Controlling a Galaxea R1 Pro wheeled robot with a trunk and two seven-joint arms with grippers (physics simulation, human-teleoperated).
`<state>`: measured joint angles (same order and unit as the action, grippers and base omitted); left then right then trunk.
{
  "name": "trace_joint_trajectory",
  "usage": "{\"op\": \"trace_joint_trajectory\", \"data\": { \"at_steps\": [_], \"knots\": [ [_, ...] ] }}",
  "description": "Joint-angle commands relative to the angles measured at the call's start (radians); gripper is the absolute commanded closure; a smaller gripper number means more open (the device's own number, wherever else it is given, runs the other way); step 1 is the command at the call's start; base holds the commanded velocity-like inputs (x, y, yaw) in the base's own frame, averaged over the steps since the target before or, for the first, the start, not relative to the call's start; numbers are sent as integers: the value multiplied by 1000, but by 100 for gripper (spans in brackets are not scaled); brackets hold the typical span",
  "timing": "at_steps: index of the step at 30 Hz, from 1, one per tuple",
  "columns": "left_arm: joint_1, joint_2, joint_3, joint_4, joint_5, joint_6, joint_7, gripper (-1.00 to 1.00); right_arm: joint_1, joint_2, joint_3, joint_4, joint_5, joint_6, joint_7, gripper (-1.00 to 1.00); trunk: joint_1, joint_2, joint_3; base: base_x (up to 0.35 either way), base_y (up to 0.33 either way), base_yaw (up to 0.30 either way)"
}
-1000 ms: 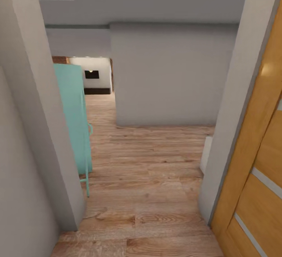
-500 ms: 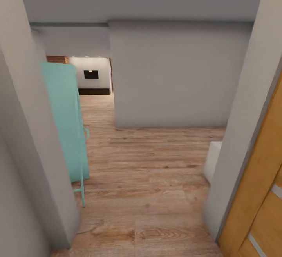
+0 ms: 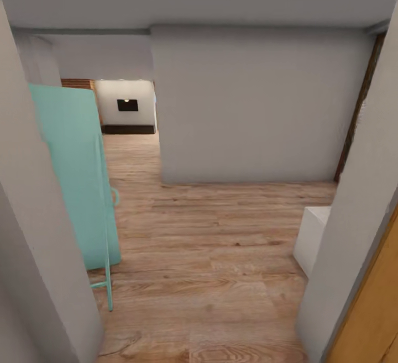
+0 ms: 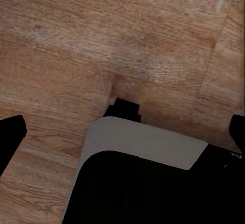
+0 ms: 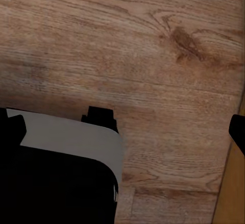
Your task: Move the two storage containers from the living room to the garage. In the garage, place one container on the floor and stack the other container on top of it (either order is fine).
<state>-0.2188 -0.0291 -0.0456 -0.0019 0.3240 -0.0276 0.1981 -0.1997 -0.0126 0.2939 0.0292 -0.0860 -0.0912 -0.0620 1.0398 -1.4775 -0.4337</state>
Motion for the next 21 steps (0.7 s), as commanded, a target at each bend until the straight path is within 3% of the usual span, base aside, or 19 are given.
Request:
{"op": "trace_joint_trajectory", "data": {
  "at_steps": [1,21],
  "knots": [
    [-1,0,-5,0,7,-1,3,-100,-1,0,8,3,-9,-6,-1,-100,1,-1,-1,326,0,0],
    [-1,-2,-5,0,7,0,3,-100,-1,-5,8,3,-8,-4,0,-100,1,-1,-1,326,0,0]
  ]
}}
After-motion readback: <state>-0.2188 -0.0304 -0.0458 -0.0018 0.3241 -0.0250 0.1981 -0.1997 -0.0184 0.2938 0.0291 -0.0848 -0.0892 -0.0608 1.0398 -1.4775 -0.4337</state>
